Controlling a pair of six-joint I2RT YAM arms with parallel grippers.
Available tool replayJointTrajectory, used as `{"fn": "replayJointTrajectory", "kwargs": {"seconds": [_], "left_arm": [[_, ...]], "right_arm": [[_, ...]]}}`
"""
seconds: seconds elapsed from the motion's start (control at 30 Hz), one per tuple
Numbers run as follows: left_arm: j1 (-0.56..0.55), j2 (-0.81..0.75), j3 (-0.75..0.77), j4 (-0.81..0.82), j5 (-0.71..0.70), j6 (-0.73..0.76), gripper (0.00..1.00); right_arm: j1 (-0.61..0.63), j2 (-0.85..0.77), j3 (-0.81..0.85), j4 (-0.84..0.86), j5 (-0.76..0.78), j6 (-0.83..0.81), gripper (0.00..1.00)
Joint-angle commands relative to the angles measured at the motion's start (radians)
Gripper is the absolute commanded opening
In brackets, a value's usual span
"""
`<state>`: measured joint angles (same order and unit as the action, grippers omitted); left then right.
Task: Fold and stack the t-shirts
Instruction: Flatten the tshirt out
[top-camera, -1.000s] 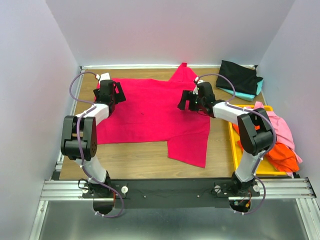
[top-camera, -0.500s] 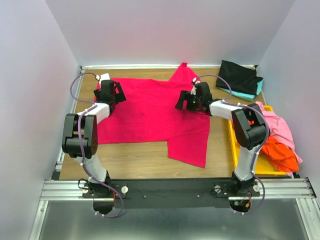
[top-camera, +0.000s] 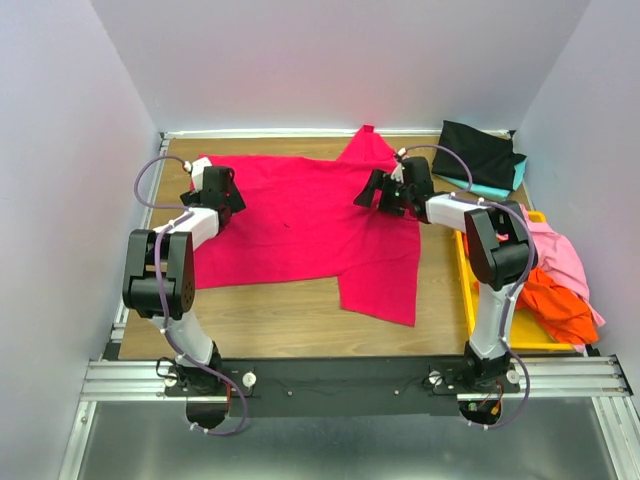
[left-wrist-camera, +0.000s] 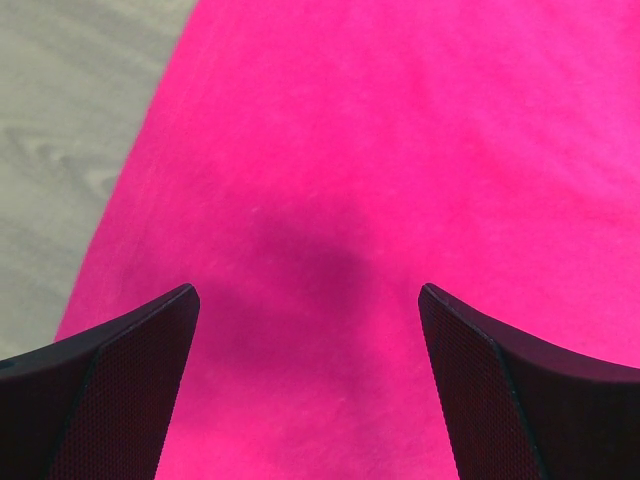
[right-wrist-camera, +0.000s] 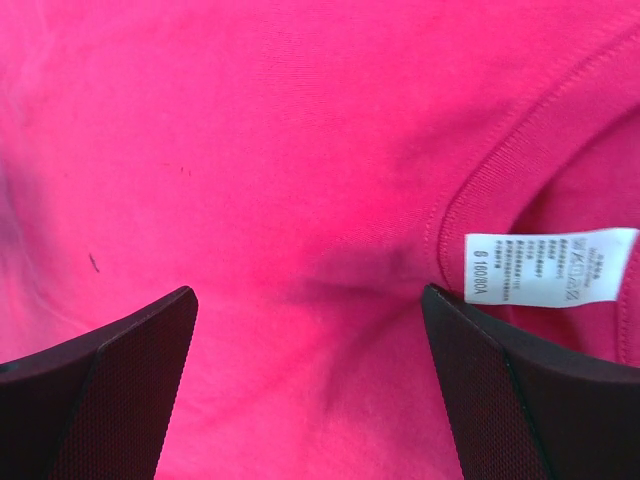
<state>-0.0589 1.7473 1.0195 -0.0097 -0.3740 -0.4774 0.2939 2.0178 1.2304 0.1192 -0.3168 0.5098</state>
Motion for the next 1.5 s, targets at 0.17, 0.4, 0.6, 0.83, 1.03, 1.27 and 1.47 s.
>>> {"fn": "replayJointTrajectory", "kwargs": {"seconds": [0.17, 0.4, 0.6, 0.83, 1.03, 1.27, 1.47], "left_arm": [[0.040, -0.089, -0.096, -0.039, -0.025, -0.136, 0.98], [0.051, -0.088, -0.125, -0.026, -0.008, -0.164, 0.98], [0.080, -0.009, -0.085, -0.038, 0.041, -0.156, 0.98], [0.099, 0.064, -0.041, -0.033, 0.098, -0.139, 0.98], [0.113, 0.081, 0.007, -0.065, 0.086, -0.139, 0.98], [0.114, -0.003, 0.007, -0.065, -0.023, -0.138, 0.98], [0.102, -0.230, -0.114, -0.036, -0.115, -0.181, 0.98]], "right_arm": [[-0.052, 0.018, -0.032, -0.044, 0.008, 0.015, 1.00], [-0.052, -0.013, -0.049, -0.042, 0.019, 0.009, 1.00], [-0.053, -0.036, -0.063, -0.043, 0.013, 0.004, 1.00], [-0.052, -0.079, -0.083, -0.039, 0.019, -0.001, 1.00], [-0.053, -0.093, -0.086, -0.038, 0.022, -0.005, 1.00], [-0.053, -0.088, -0.081, -0.038, 0.004, -0.013, 1.00], [-0.053, -0.126, -0.068, -0.038, -0.025, -0.045, 1.00]]}}
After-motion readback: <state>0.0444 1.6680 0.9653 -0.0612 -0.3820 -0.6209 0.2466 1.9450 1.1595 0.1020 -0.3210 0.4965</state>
